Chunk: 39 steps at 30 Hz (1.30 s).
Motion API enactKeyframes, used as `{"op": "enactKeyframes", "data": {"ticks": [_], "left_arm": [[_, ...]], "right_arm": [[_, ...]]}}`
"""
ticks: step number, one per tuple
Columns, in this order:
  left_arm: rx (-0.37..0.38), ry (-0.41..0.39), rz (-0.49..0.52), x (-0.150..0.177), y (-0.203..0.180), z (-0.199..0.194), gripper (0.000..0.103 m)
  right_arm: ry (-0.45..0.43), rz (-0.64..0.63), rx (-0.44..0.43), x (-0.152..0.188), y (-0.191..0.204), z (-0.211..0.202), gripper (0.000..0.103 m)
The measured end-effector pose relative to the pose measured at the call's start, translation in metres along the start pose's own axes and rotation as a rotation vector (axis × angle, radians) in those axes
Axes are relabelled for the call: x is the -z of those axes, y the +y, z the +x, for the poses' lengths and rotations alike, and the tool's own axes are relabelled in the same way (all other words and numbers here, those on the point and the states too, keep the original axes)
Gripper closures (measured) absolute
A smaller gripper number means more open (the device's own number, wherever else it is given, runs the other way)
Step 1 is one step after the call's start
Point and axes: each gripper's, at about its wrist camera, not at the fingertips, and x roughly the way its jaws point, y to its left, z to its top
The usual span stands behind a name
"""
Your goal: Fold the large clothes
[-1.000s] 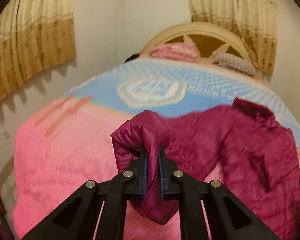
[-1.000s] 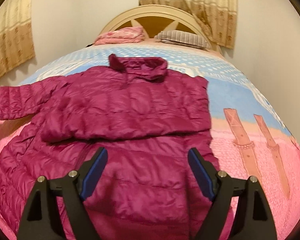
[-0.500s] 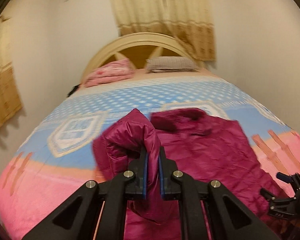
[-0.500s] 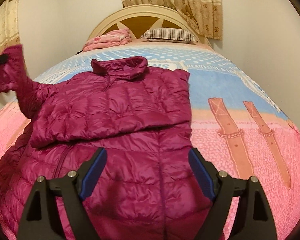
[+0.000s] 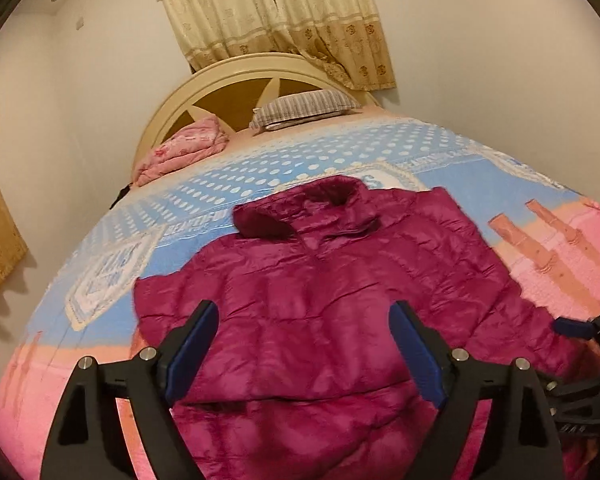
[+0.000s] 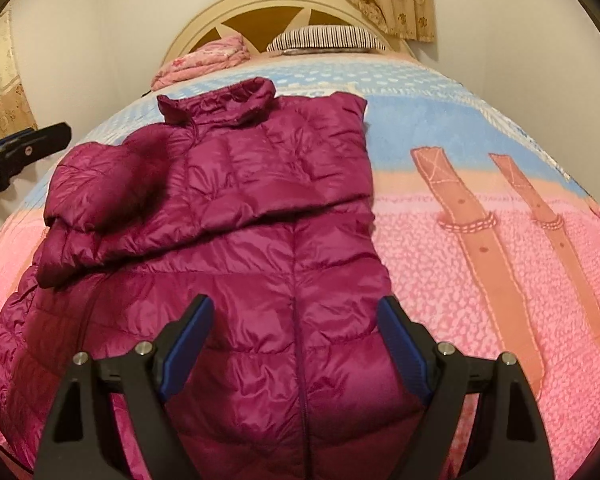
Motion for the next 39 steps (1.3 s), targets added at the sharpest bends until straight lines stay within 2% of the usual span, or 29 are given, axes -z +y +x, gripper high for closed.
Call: {"op": "enactKeyframes", "data": {"ticks": [5,8,10,13,17,21,23,25,28,35,39], "left_arm": [[-0.069,0.053,-0.109,0.023,0.062,0.007,0.015],[-0.122,0.104,-0.209,0.047,0.104,0.015,0.015],[-0.140,0.147,-0.271,0.061,0.125,0.021,0.015],[-0.157,0.193,-0.348,0.083,0.147,0.026,0.015],[-0.177,0.202,-0.380,0.096,0.163,0.023,0.015],[-0.188,0.217,-0.409,0.101,0.178,0.027,0.015],[-0.181,0.229,-0.423,0.102,0.183,0.031,0.015],[-0.167,0.240,-0.436,0.104,0.185,0.035,0.015],[-0.155,0.249,-0.445,0.105,0.188,0.037,0.015],[-0.130,0.257,-0.463,0.098,0.191,0.037,0.015],[-0.122,0.236,-0.433,0.082,0.184,0.033,0.015]], "right_arm": [[0.002,-0.035,0.004,-0.010,0.011,-0.013,0.017],[-0.018,-0.029,-0.062,-0.030,0.023,-0.028,0.017],[-0.022,-0.031,-0.098,-0.045,0.035,-0.030,0.012],[-0.026,-0.046,-0.146,-0.068,0.057,-0.021,0.012],[0.008,-0.039,-0.178,-0.090,0.084,0.013,0.016],[0.060,-0.033,-0.179,-0.093,0.100,0.050,0.024],[0.086,-0.024,-0.191,-0.091,0.102,0.061,0.035],[0.127,-0.013,-0.227,-0.087,0.103,0.070,0.070],[0.112,-0.047,-0.228,-0.082,0.106,0.061,0.085],[0.048,-0.052,-0.207,-0.071,0.084,0.019,0.088],[0.057,-0.047,-0.142,-0.061,0.073,0.022,0.088]]}}
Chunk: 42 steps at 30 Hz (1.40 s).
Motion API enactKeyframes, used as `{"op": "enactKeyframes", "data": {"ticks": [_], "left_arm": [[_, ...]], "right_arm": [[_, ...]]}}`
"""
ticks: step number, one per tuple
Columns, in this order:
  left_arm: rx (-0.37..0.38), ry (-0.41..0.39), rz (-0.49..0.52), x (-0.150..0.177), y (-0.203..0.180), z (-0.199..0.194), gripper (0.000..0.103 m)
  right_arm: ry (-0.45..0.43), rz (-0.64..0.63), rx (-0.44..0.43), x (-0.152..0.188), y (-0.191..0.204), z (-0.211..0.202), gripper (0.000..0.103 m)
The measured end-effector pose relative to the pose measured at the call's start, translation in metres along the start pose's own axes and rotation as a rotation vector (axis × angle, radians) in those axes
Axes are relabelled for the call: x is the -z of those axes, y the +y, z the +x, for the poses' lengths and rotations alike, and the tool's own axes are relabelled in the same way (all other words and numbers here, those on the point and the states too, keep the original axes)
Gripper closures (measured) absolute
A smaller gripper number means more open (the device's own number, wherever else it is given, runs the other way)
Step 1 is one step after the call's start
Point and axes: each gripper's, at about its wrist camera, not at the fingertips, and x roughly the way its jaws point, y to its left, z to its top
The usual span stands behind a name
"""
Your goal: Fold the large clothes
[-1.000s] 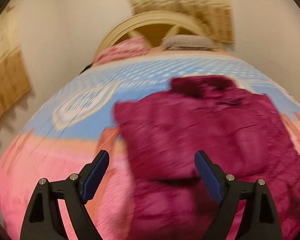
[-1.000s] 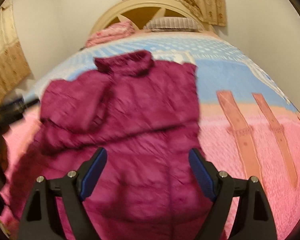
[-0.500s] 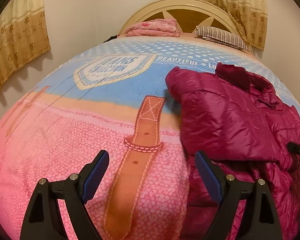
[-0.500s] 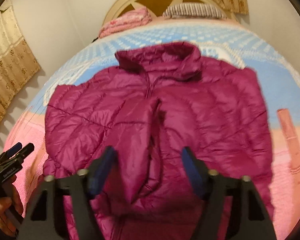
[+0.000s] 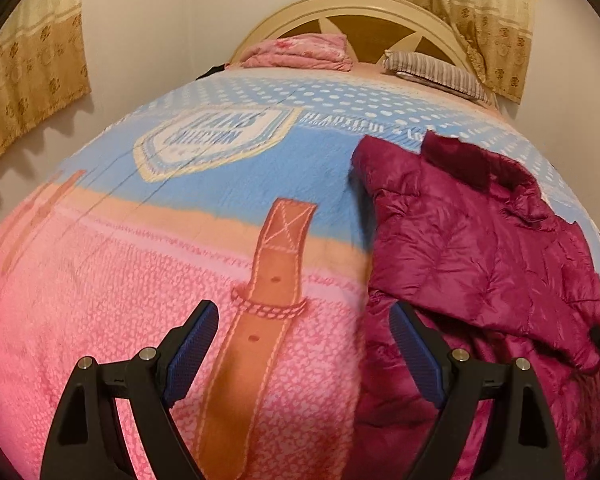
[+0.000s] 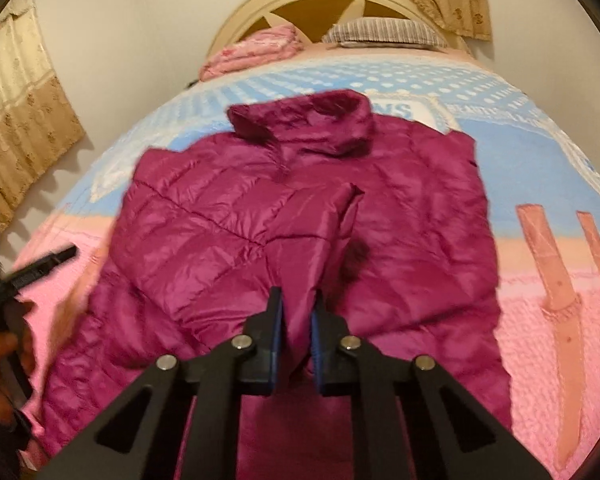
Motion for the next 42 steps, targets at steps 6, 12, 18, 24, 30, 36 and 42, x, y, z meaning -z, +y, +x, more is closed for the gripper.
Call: {"op": "enactKeyframes", "data": {"ticks": [6,12,18,24,30,36,42], "left_arm": [[0.005,-0.016,0.070,-0.018,-0.023,-0.006,0.015],[0.023,-0.057,0.090,-0.050,-0.041,-0.003,0.015],[0.110,-0.049,0.080,-0.068,-0.073,0.026,0.015],[0.157,0.027,0.053,-0.054,-0.097,0.071,0.015],[0.113,0.053,0.137,-0.028,-0.114,0.094,0.015],[0.116,0.066,0.146,-0.022,-0.115,0.103,0.010],[0.096,0.066,0.161,-0.019,-0.117,0.106,0.007]], "right_arm": [[0.040,0.030,0.005,0.005,-0.013,0.016,0.079],[-0.007,0.054,0.090,0.006,-0.023,-0.013,0.059],[-0.136,0.033,0.102,-0.022,-0.003,-0.041,0.048],[-0.124,-0.027,0.025,-0.044,0.024,-0.002,0.048],[-0.049,0.008,0.045,-0.029,0.009,0.037,0.049],[-0.043,-0.001,0.048,-0.016,0.002,0.045,0.050],[-0.047,0.000,0.049,-0.009,0.002,0.052,0.049]]}}
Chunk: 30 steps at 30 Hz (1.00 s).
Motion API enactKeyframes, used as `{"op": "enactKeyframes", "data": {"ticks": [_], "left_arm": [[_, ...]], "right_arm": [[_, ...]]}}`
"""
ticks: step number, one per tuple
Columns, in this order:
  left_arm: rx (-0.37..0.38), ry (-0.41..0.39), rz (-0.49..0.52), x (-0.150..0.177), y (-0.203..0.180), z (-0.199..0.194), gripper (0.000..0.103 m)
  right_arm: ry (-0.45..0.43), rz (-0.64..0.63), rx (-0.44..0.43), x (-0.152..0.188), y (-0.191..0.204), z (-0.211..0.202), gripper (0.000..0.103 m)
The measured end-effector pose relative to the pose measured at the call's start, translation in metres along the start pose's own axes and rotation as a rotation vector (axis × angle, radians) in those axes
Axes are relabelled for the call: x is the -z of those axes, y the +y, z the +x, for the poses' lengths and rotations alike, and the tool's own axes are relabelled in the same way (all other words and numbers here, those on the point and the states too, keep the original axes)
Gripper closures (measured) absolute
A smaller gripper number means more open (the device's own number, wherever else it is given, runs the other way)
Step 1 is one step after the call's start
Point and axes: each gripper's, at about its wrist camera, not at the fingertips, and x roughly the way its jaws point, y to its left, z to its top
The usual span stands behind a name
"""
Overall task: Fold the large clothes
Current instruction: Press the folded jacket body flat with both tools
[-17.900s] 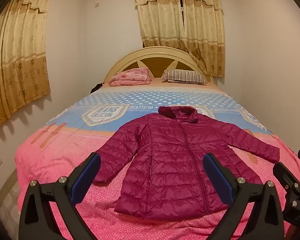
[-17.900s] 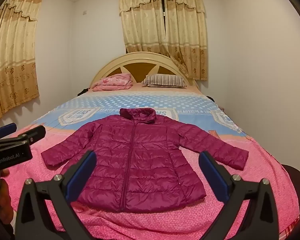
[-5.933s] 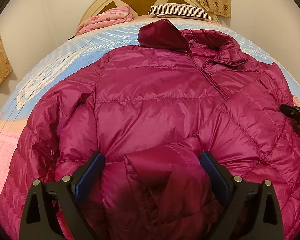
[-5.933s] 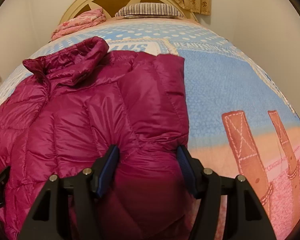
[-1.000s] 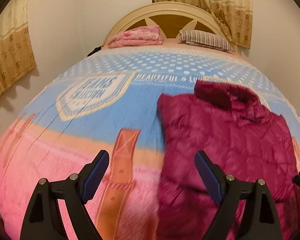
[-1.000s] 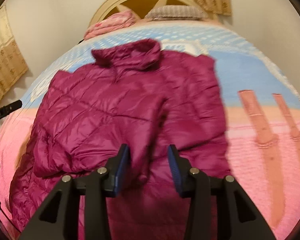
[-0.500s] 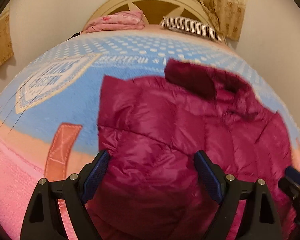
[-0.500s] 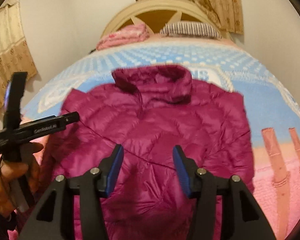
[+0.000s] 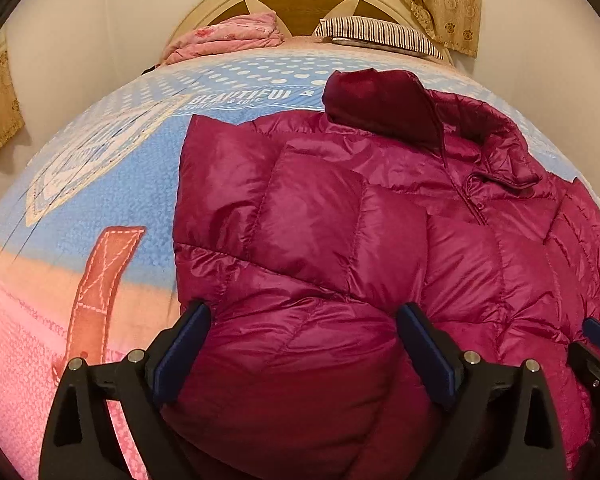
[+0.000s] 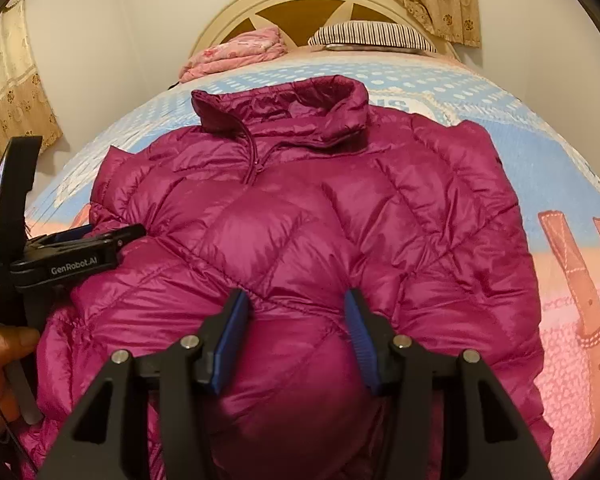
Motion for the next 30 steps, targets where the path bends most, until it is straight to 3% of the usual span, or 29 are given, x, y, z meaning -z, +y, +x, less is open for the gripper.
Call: {"op": "enactKeyframes", "data": {"ticks": [30], "left_arm": [[-0.036,0.017,0.030,0.000,-0.004,0.009,0.004]], "right_arm": [[0.020,-0.112,0.153,0.005,0.022,0.012,0.048]]}}
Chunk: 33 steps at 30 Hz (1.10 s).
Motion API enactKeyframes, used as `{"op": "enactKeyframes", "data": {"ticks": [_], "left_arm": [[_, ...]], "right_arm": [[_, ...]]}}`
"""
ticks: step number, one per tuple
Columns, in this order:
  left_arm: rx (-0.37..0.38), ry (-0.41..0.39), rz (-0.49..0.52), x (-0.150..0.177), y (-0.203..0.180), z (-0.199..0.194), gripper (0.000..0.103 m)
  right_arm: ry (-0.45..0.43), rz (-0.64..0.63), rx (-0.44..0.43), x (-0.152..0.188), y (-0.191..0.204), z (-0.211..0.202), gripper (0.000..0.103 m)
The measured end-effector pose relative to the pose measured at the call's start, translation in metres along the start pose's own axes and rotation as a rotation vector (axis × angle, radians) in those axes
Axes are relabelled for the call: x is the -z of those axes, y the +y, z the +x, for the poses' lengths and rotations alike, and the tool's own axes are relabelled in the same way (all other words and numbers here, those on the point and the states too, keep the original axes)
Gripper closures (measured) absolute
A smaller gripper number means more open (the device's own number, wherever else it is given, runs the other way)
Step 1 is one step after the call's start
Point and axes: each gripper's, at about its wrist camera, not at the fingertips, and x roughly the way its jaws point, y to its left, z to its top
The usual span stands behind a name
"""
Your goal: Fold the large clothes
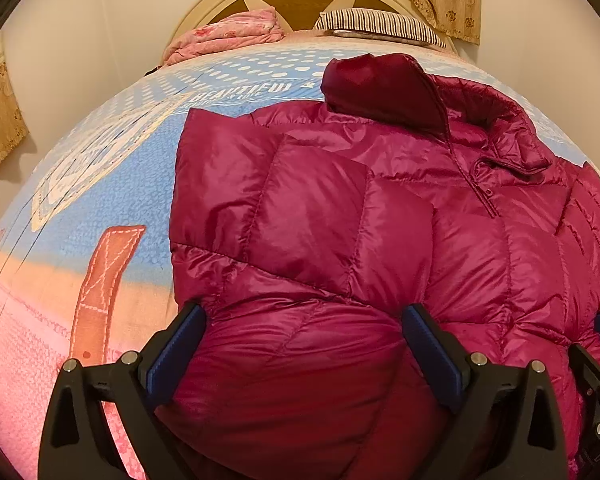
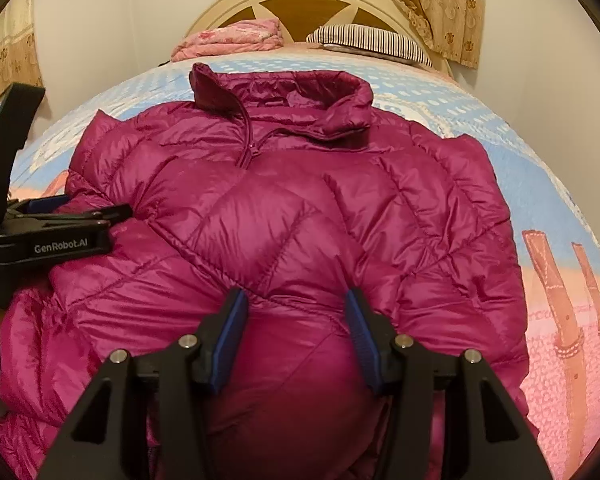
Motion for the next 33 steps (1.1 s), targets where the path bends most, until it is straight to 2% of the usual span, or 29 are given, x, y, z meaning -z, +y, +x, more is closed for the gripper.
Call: {"op": "enactKeyframes", "data": {"ticks": [21,26,29,31,33], "left_arm": [[-0.009,0.002,0.008,0.000,-0.001,-0.001,0.003],[0.011,0.016,-0.007,-0.006,0.007,-0.022,0.003],[0.066,-0.061,-0.027,-0.021,0.018,-0.059,0.003],[0.084,-0.116,-0.032,-0.040,0.025,-0.079,0.003],[0.101,-0.126,-0.033,-0.058,0.027,-0.082,0.003]], "right_arm": [[0.002,-0.028,0.039,0.001,0.007,0.000,0.048],[0.012,-0.021,0.019,0.000,0.004,-0.002,0.048],[0.031,-0.028,-0.027,-0.007,-0.001,-0.010,0.040],[0.023,-0.022,-0.058,-0.015,-0.007,-0.022,0.026],[-0.017,-0.031,-0.058,-0.029,-0.014,-0.036,0.021]]}}
